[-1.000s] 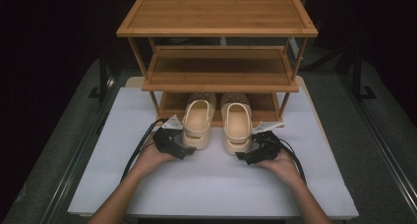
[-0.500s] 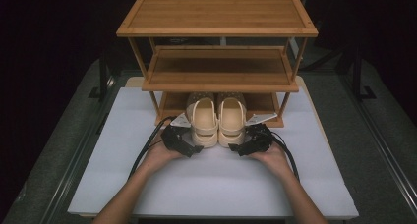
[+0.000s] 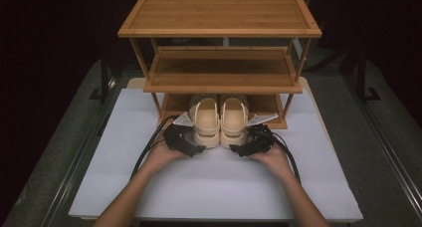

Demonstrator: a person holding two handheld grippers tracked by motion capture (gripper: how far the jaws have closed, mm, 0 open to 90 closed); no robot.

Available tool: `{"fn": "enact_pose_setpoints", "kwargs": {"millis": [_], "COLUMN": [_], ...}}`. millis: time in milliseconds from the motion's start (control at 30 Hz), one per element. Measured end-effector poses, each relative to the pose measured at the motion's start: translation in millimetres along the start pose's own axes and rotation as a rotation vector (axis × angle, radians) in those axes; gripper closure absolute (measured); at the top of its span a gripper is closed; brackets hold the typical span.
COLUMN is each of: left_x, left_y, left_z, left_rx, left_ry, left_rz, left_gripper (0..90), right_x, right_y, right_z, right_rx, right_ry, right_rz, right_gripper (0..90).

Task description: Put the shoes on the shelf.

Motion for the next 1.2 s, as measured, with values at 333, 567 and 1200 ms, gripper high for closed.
{"fn": "enact_pose_setpoints", "kwargs": {"millis": [333, 567, 1200], "left_x": [5.3, 13.9, 40.0], "left_y": [16.7, 30.3, 54.4], "left_z": [13.3, 21.8, 32.5], "left_rx": [0.012, 0.005, 0.001], "left_ry": [0.007, 0.005, 0.020], "left_rz": [0.007, 0.014, 0.085], "left_gripper": [0.0, 0.0, 0.1], "right_x": [4.8, 10.6, 26.5], "right_y": [-12.7, -26.2, -55.3], "right_z": [9.9, 21.5, 38.6], "right_rx": [0.026, 0.040, 0.008], "right_ry": [-0.005, -0.017, -0.023], "right_rz": [-0.008, -0.023, -0.111], "right_gripper": [1.4, 1.4, 1.5]}}
Point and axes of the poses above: each handheld gripper's, and its own axes: x roughly forward along the jaws, z roughly out of its top, y roughly to its left, the point moved 8 cm from there along x, roughly forward along the jaws, and after that the axes turned 9 degrees about z, right-handed, at the moved point
